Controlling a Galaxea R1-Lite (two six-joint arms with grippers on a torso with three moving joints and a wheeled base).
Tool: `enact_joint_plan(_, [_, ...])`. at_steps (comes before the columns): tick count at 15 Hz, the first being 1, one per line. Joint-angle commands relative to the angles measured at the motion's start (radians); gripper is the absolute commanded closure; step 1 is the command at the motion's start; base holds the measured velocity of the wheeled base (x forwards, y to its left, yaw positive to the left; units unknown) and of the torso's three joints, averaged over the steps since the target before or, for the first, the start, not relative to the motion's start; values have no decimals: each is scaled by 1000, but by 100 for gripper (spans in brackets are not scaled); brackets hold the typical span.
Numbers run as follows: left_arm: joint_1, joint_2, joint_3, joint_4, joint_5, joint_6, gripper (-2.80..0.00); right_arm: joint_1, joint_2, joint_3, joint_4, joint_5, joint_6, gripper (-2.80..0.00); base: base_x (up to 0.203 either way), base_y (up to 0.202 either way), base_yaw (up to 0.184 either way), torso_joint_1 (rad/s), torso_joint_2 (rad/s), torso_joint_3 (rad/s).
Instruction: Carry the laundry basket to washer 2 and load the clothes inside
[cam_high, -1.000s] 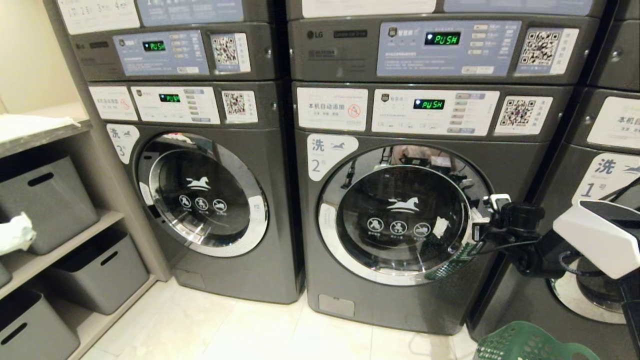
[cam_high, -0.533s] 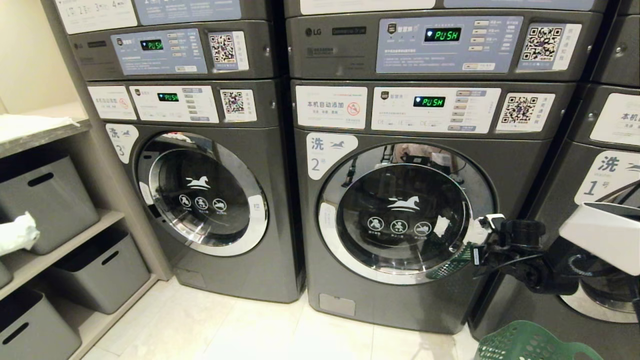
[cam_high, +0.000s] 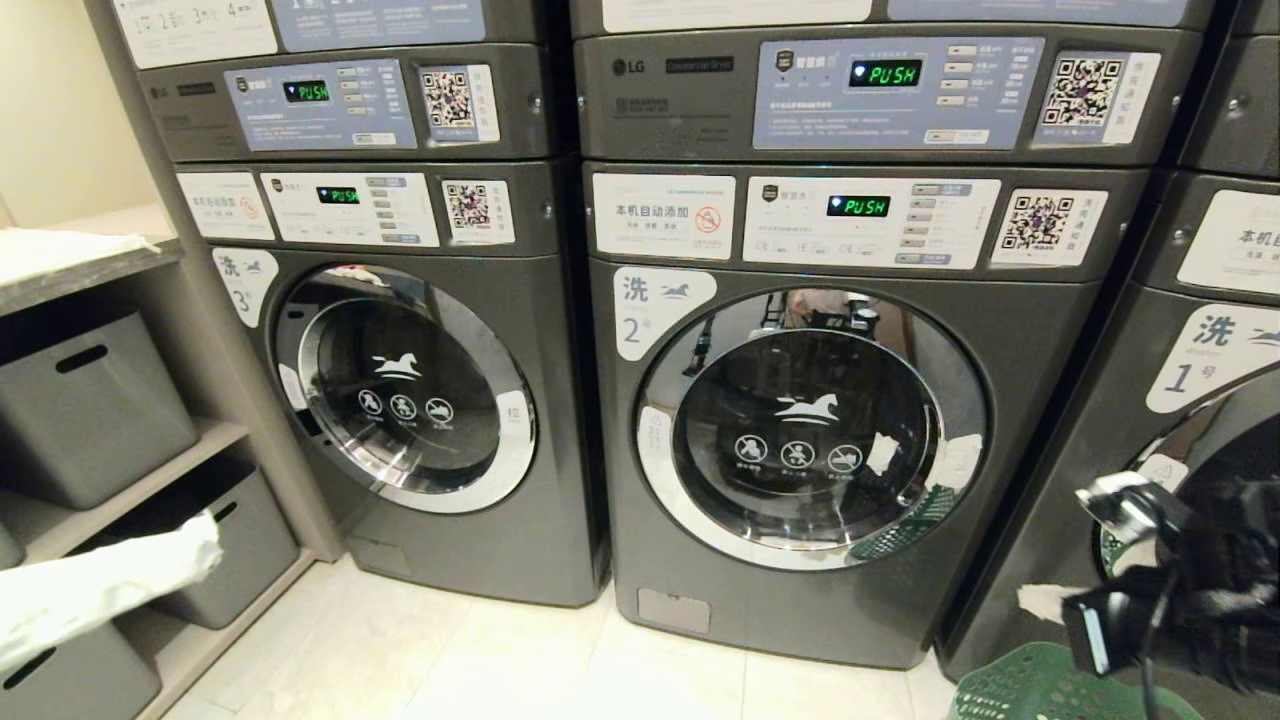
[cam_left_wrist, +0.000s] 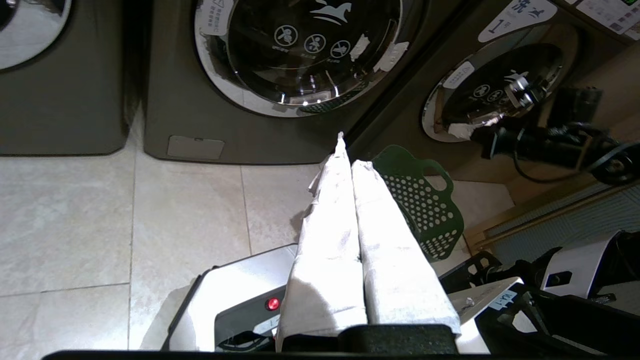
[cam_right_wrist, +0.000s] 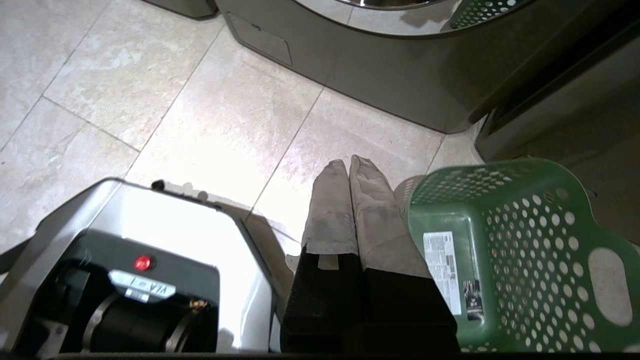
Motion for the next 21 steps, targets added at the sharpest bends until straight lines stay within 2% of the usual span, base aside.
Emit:
enact_joint_plan(1, [1,33,90,-135,-14,-9,0,35,-336,119,37,-15,1,0,0,0,0,0,0,0])
enact_joint_plan(3, [3,97,239,-438,-17,-51,0,60,-546,231,84,-87,5,0,0,0,0,0,0,0])
enact_joint_plan(4, [12,124,296,-544,-9,-67,0,66,-636,261,124,-110,5,0,0,0,0,0,0,0])
enact_joint_plan(6, [110,138,344,-600,1,-80,0,75,-826,293,275,-137,7,0,0,0,0,0,0,0])
enact_joint_plan(8, [234,99,385,-610,2,-60,0,89,-996,285,481,-152,6,0,0,0,0,0,0,0])
enact_joint_plan(10, [400,22,479,-613,2,35,0,97,-1149,281,552,-160,-13,0,0,0,0,0,0,0])
enact_joint_plan(11, [468,-48,552,-613,1,93,0,99,-1193,289,540,-165,-18,0,0,0,0,0,0,0])
enact_joint_plan(12, [504,-128,621,-610,2,148,0,101,-1206,314,479,-176,-18,0,0,0,0,0,0,0])
enact_joint_plan(14, [534,-300,701,-525,4,227,0,104,-1197,325,485,-191,17,0,0,0,0,0,0,0])
enact_joint_plan(16, [544,-502,718,-336,6,283,0,107,-1197,325,486,-195,32,0,0,0,0,0,0,0])
enact_joint_plan(18, [533,-666,718,-207,10,333,0,105,-1196,325,484,-196,34,0,0,0,0,0,0,0])
enact_joint_plan(20, [527,-800,721,-162,12,394,0,104,-1198,325,475,-197,32,0,0,0,0,0,0,0])
enact_joint_plan(21, [525,-830,740,-189,29,445,0,104,-1198,312,450,-197,27,0,0,0,0,0,0,0])
